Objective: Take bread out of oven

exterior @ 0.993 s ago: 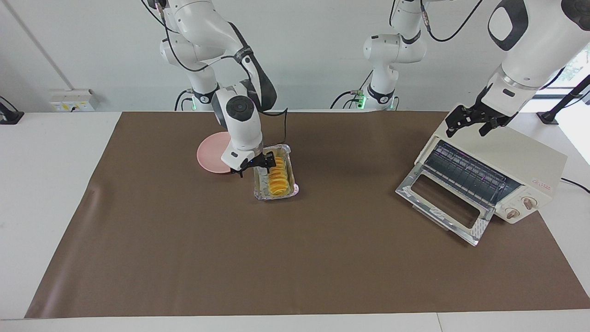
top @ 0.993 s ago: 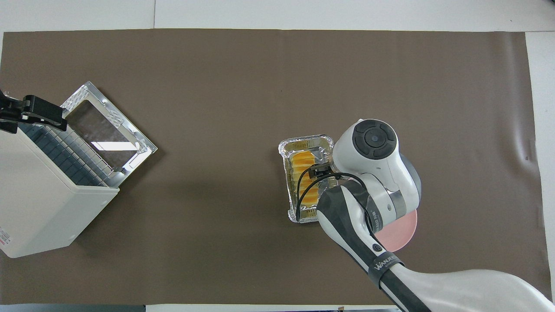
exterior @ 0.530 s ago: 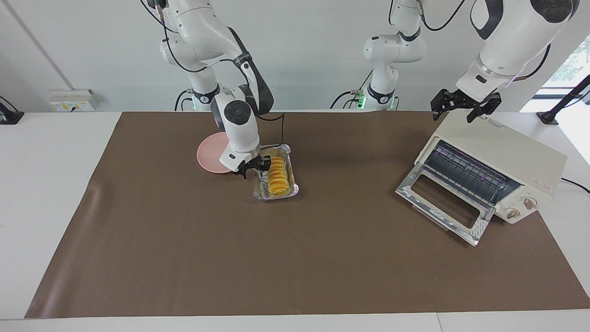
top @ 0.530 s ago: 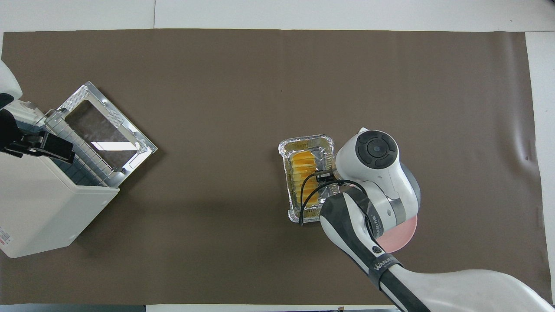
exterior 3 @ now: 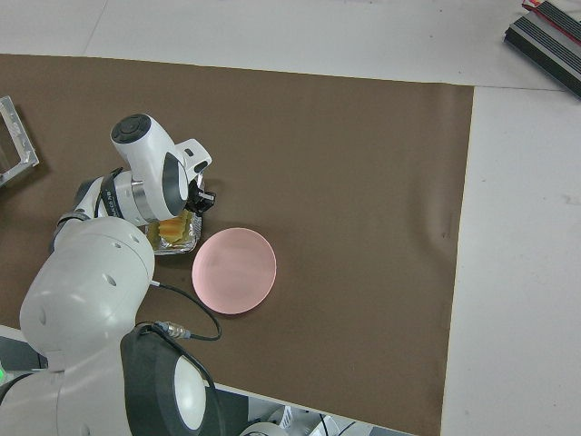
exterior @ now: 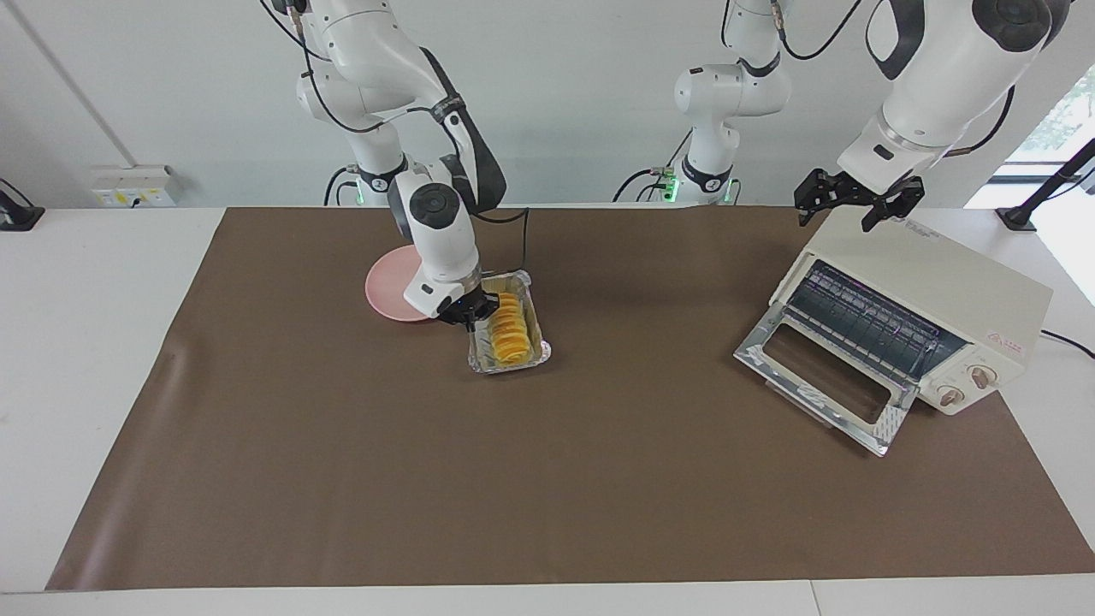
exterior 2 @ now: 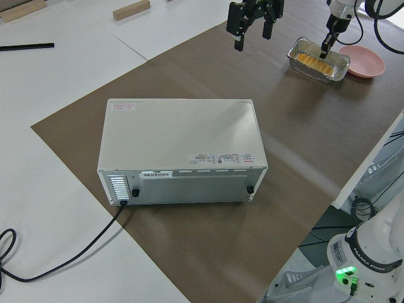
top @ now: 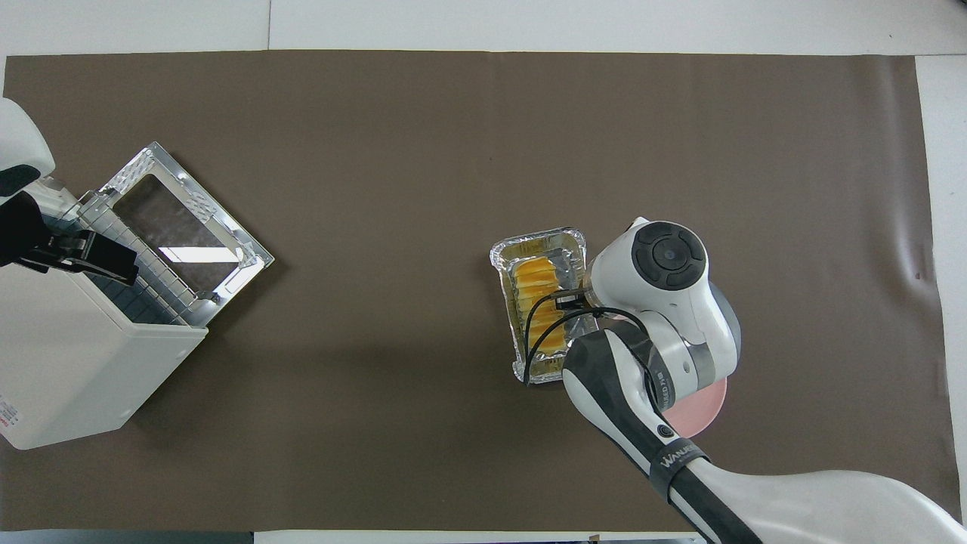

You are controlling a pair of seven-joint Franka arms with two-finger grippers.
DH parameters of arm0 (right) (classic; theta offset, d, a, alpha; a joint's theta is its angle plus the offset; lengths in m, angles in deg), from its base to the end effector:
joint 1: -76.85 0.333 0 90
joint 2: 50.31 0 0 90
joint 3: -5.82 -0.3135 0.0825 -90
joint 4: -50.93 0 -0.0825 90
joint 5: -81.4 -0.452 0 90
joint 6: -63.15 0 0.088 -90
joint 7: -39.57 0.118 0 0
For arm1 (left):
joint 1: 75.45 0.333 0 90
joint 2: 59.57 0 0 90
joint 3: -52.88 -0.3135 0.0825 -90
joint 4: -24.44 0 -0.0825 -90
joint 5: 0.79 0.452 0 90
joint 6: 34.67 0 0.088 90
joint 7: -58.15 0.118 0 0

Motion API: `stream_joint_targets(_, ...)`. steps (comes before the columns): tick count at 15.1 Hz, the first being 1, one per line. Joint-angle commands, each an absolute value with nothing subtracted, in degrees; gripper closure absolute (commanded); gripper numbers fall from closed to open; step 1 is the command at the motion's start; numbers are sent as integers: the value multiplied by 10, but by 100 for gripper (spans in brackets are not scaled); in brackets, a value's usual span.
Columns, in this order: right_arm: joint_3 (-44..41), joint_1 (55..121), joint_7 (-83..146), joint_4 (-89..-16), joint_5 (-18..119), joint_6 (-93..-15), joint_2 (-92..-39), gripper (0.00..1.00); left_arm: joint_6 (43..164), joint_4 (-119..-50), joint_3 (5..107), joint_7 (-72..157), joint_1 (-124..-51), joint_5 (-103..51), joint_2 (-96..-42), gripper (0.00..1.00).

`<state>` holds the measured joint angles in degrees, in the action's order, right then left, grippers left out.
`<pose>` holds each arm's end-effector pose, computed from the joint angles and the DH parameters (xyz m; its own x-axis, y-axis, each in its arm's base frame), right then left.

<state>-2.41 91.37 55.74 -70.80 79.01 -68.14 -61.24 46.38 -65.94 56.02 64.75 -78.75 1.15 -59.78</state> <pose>0.5656 0.2390 0.2607 0.9956 0.0855 -0.0383 0.0836 -0.9953 -0.0491 0.6004 -0.0633 0.5932 0.9611 -0.2189 -0.1684 -0.2244 -0.9744 -0.0144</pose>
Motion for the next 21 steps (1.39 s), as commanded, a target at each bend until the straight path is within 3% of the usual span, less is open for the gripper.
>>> stream_joint_targets(1,-27,850,494,-670,759,-682,-618,100,470,-671,566,654,-783,20,-592,0)
stream_joint_targets(3,-27,815,470,-637,732,-676,-631,100,468,-670,566,654,-783,21,-590,0)
stream_joint_targets(8,-26,717,388,-637,731,-697,-667,100,471,-667,564,652,-777,21,-588,0)
stream_joint_targets(12,-26,707,382,-639,730,-707,-675,100,470,-668,562,652,-776,21,-583,0)
stream_joint_targets(13,-26,708,382,-637,731,-705,-675,54,470,-668,562,652,-776,21,-583,0)
stream_joint_targets(14,-26,709,383,-635,730,-704,-675,1,470,-668,562,652,-776,21,-583,0)
stream_joint_targets(19,-25,718,387,-545,741,-596,-668,0,470,-668,562,652,-776,21,-583,0)
stream_joint_targets(21,-25,740,406,-552,741,-611,-671,0,470,-668,562,652,-776,21,-583,0)
